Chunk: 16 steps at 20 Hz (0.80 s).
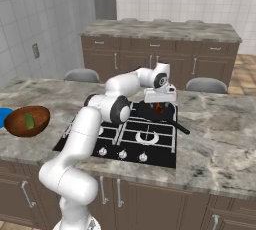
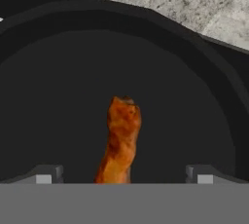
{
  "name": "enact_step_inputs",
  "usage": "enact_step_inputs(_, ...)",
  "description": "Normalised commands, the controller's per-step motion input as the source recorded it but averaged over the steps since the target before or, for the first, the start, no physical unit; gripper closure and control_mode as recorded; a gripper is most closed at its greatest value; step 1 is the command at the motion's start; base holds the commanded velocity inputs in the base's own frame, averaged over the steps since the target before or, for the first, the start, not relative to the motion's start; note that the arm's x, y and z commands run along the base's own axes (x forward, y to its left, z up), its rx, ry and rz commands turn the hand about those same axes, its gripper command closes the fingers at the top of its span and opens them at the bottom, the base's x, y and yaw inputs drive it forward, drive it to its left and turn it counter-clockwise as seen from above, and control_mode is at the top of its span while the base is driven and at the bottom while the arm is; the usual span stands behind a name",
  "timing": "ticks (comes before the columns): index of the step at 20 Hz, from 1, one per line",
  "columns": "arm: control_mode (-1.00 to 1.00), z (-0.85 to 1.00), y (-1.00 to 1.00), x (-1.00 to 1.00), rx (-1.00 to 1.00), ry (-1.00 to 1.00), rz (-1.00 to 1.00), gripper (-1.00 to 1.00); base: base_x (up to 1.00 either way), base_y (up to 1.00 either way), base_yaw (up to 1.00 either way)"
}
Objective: Place the chicken drumstick on the plate and place the cucumber on the same plate.
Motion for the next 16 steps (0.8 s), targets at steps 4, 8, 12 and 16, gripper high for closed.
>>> enact_step_inputs(4,-1.00,-0.20,0.00,0.00,-0.03,0.00,-0.04,-1.00,0.00,0.00,0.00)
enact_step_inputs(8,-1.00,-0.24,0.00,0.00,0.00,0.00,-0.05,-1.00,0.00,0.00,0.00)
enact_step_inputs(12,-1.00,-0.25,-0.01,0.01,0.00,0.00,-0.05,-1.00,0.00,0.00,0.00)
enact_step_inputs(16,-1.00,-0.25,-0.01,0.00,0.00,0.00,-0.04,1.00,0.00,0.00,0.00)
